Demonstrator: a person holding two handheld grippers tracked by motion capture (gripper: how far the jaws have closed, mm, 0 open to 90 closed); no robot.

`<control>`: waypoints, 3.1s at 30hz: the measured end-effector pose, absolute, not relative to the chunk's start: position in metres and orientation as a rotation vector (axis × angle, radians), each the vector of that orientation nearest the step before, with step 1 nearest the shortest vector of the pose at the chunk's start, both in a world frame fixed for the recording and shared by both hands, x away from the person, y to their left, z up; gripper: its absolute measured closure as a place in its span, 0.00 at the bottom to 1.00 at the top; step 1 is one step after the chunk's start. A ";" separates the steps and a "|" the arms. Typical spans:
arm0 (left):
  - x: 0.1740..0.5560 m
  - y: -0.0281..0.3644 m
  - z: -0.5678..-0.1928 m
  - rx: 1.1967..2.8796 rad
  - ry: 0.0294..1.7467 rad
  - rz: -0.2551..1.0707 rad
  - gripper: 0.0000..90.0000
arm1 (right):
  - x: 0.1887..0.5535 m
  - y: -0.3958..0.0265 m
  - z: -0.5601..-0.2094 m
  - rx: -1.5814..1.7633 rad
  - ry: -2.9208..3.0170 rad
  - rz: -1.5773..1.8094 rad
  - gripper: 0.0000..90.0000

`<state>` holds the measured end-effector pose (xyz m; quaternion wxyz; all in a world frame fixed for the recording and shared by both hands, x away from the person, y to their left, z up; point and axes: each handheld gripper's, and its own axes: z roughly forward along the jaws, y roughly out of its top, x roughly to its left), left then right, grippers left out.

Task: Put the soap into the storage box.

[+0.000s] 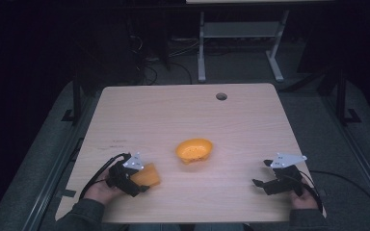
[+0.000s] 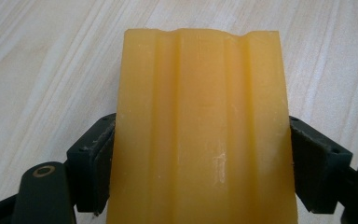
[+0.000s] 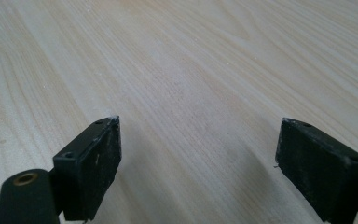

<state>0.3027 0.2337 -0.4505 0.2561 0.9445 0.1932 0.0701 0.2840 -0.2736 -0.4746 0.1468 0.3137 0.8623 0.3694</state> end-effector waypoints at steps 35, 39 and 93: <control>0.296 0.231 -0.435 2.547 0.507 0.201 0.23 | 0.281 -0.277 -0.472 0.912 2.445 1.084 0.15; 0.298 0.232 -0.433 2.537 0.513 0.199 0.23 | 0.280 -0.278 -0.471 0.917 2.441 1.088 0.15; 0.329 0.205 -0.376 2.544 0.405 0.224 0.23 | 0.277 -0.280 -0.468 0.911 2.408 1.129 0.15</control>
